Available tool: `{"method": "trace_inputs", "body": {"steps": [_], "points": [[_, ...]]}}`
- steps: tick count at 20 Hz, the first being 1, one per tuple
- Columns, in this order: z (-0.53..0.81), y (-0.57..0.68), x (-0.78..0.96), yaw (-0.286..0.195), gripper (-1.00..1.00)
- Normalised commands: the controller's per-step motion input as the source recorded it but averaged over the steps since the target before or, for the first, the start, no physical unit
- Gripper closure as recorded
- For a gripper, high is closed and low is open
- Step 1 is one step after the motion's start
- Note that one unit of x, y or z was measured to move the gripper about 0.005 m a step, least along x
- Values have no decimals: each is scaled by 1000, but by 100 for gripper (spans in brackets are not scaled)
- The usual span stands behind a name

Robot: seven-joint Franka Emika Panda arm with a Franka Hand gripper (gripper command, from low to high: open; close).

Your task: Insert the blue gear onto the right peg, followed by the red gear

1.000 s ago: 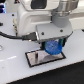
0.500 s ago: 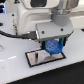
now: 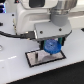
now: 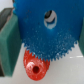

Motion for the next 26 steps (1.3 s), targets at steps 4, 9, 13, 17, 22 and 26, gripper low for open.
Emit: {"method": "trace_inputs", "body": {"steps": [4,9,13,17,22,26], "points": [[226,2,194,0,100],[208,8,167,0,100],[124,6,-190,0,100],[11,22,-137,0,100],[-1,-24,296,0,100],[-73,-7,344,0,100]]}}
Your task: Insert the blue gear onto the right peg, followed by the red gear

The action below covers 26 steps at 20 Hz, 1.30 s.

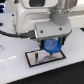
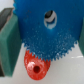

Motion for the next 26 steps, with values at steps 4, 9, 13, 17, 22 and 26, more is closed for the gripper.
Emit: {"method": "trace_inputs", "body": {"steps": [4,9,13,17,22,26], "points": [[22,-30,182,0,100],[248,4,199,0,100],[53,0,-97,0,100],[-209,0,-284,0,100],[-250,-15,-139,0,100],[-151,-83,0,0,100]]}}
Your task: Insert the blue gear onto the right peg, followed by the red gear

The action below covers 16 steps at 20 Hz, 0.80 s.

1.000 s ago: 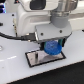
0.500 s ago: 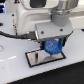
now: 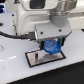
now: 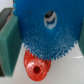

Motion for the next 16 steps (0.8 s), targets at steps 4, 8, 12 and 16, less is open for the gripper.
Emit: {"method": "trace_inputs", "body": {"steps": [4,8,12,16], "points": [[376,67,18,0,100],[114,2,46,0,100],[29,-11,242,0,100],[-69,-4,381,0,100]]}}
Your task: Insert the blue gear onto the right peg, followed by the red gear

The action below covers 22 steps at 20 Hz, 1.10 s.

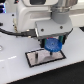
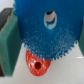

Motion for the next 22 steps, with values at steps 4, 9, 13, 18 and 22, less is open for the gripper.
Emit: {"method": "trace_inputs", "body": {"steps": [4,9,13,18,22], "points": [[-65,1,336,0,100],[-125,-10,198,0,100],[118,-29,99,0,100],[-58,-62,-168,0,100],[-231,-174,-205,0,100]]}}
